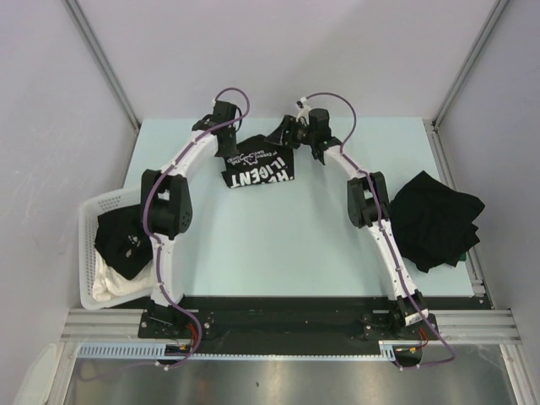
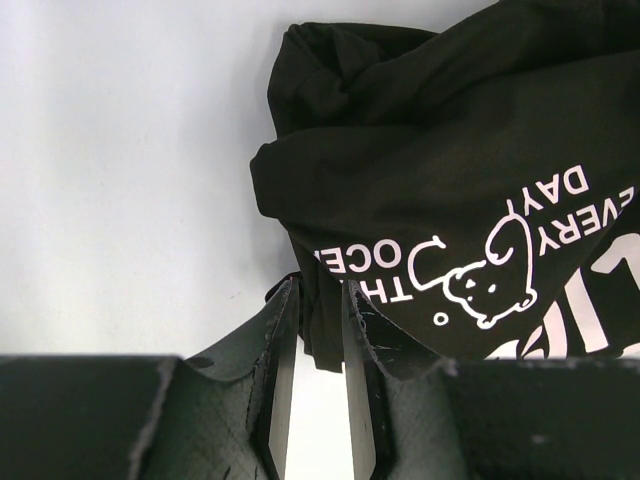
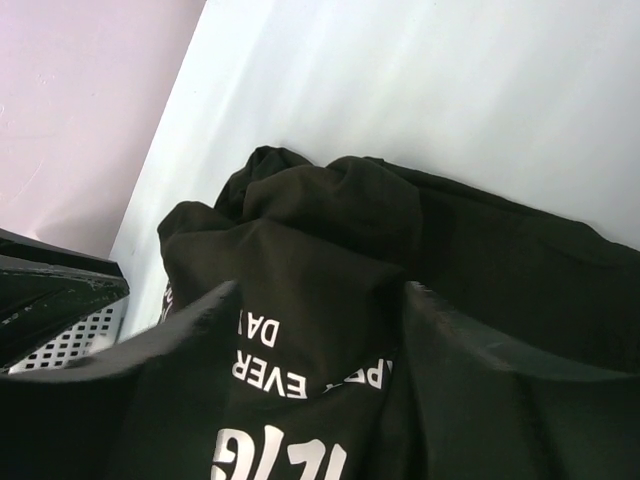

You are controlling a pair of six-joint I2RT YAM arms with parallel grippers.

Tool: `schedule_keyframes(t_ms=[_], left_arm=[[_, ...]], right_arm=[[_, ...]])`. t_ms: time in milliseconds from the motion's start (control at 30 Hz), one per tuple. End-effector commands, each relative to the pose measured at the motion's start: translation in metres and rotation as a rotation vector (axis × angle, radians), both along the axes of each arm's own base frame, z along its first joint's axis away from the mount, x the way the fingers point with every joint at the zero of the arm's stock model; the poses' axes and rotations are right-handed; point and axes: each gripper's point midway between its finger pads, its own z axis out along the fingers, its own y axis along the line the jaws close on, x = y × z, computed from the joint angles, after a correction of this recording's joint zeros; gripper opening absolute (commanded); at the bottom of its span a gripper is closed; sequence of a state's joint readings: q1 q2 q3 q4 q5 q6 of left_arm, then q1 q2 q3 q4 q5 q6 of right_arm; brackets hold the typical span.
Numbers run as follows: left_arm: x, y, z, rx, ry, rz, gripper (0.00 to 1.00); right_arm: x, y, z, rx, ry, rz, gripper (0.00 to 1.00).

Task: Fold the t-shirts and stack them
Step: Fold the tshirt

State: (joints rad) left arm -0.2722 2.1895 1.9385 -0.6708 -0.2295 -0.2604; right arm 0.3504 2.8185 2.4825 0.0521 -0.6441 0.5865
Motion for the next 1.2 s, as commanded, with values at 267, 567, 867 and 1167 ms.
schedule_keyframes(t_ms=[267, 567, 867, 1167], left_arm=[[0.007, 0.003, 0.031, -0.009, -0.066, -0.001, 0.29], [0.007, 0.004, 0.028, -0.005, -0.06, 0.004, 0.29], [0.006, 0.003, 0.02, -0.009, -0.046, 0.006, 0.29], [0.007, 0.001, 0.012, -0.02, -0.035, 0.003, 0.29]], right_arm=[[0.006, 0.005, 0.022, 0.06, -0.057, 0.01, 0.42], [0.008, 0.002, 0.021, 0.066, -0.046, 0.0, 0.23], [0.018, -0.013, 0.033, 0.078, -0.07, -0.031, 0.09], [0.026, -0.025, 0.034, 0.082, -0.068, -0.06, 0.0]])
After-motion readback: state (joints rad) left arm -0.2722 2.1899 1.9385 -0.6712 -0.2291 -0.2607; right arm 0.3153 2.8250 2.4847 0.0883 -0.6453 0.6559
